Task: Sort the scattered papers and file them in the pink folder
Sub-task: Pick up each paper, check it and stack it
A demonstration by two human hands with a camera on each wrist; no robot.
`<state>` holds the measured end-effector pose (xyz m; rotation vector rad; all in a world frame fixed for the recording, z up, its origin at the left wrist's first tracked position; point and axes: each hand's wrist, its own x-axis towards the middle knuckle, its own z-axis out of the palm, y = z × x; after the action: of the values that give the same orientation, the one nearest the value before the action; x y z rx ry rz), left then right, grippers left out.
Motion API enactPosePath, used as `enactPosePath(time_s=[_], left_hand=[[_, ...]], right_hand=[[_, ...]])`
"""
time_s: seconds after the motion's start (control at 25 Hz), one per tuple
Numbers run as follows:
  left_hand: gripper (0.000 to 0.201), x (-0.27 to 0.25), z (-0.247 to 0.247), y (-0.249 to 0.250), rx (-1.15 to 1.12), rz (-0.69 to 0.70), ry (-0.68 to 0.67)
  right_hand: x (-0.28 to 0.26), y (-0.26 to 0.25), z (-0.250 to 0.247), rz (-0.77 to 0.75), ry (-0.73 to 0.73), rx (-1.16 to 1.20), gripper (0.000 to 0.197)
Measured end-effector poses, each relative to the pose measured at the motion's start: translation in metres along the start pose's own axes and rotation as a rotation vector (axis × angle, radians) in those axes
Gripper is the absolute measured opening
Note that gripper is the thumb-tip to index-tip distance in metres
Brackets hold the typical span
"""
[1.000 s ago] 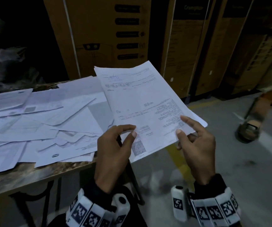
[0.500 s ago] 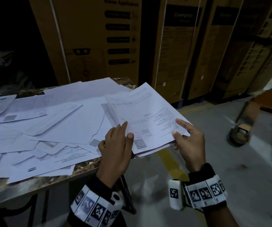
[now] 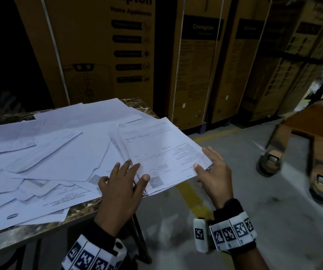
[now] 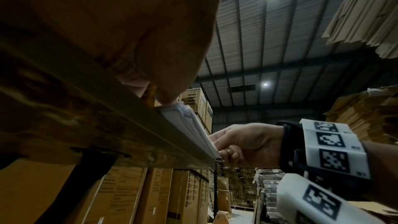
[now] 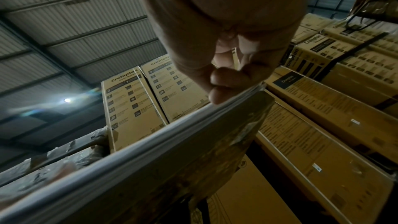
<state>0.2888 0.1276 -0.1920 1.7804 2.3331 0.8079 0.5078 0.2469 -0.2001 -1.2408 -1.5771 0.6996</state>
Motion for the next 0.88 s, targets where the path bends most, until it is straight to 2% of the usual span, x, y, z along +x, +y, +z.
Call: enactPosePath(time_s=[0.2, 0.32, 0.48, 0.56, 0.72, 0.88], left_hand=[[0.088, -0.002, 0.001, -0.001, 0.004, 0.037, 0.027], [0.087, -0.008, -0.001, -0.003, -0.112, 0.105, 0.076], [0.059, -0.025, -0.010, -0.010, -0.242, 0.238, 0.210], [0.050, -0.036, -0.018, -0.018, -0.218, 0.288, 0.316], [0.042, -0.074, -0.040, -0.049, -0.218, 0.279, 0.456], [0.032, -0.108, -0.069, -0.082, -0.174, 0.254, 0.575]], right_hand=[[-0.006, 0.004, -0.002, -0.029, 0.035, -0.076, 0.051], [-0.014, -0.002, -0.005, -0.097, 0.066, -0.081, 0.044], [-0.041, -0.026, -0.003, -0.184, 0.076, -0.035, 0.036], [-0.058, -0.039, 0.000, -0.223, 0.028, -0.021, 0.035], [-0.104, -0.059, 0.016, -0.273, -0.085, 0.054, 0.034], [-0.142, -0.080, 0.043, -0.252, -0.205, 0.144, 0.035]])
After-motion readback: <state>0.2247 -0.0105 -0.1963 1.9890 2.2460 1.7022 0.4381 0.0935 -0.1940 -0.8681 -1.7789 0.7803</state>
